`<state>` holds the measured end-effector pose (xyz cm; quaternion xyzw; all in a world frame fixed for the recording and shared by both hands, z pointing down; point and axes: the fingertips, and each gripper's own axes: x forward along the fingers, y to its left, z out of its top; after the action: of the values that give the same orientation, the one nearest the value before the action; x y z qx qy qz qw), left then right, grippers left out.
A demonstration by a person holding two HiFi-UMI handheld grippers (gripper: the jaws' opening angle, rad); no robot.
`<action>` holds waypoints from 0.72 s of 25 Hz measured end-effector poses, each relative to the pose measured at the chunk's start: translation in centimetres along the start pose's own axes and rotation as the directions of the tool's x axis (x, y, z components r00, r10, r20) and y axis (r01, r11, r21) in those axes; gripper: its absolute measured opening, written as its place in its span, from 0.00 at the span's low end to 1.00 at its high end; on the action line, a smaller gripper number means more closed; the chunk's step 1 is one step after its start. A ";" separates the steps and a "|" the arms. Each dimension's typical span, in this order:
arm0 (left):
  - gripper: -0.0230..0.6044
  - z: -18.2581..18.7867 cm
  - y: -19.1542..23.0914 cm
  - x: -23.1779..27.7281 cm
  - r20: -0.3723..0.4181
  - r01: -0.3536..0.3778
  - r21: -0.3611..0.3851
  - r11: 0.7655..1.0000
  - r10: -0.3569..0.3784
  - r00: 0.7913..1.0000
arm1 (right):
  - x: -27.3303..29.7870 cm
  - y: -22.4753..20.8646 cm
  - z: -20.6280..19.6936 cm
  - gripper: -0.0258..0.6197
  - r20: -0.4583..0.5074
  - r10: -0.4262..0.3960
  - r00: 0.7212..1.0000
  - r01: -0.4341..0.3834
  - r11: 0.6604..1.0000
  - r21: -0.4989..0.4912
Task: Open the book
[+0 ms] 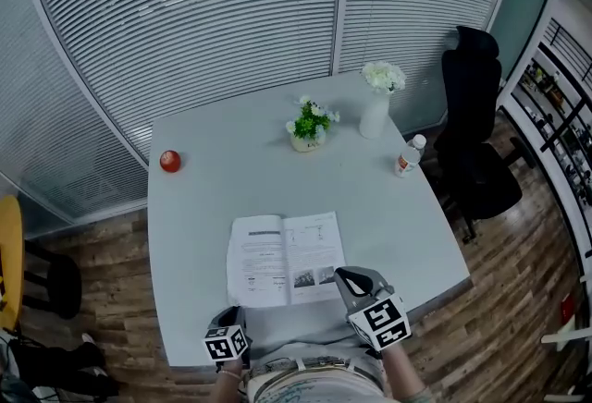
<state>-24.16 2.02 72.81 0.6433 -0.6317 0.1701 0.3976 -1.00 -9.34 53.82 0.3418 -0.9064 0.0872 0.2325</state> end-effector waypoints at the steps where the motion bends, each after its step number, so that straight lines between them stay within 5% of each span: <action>1: 0.09 0.0 0.2 -0.1 0.002 -0.005 -0.002 1.000 0.005 1.000 | 0.0 0.0 0.0 0.04 0.000 0.001 1.000 -0.001 1.000 -0.001; 9: 0.12 0.3 1.4 -1.2 0.045 -0.054 0.005 0.999 0.054 0.998 | 0.2 0.0 -0.1 0.05 -0.002 0.004 1.000 -0.004 1.000 -0.005; 18: 0.12 3.9 -1.5 -0.5 0.129 0.028 0.037 0.999 -0.033 0.991 | 0.6 -0.1 -0.4 0.06 -0.007 0.020 1.000 -0.020 1.000 -0.006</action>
<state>-23.91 -0.61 69.56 0.6695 -0.6433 0.1327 0.3469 -1.16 -9.59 54.48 0.3315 -0.9093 0.0878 0.2356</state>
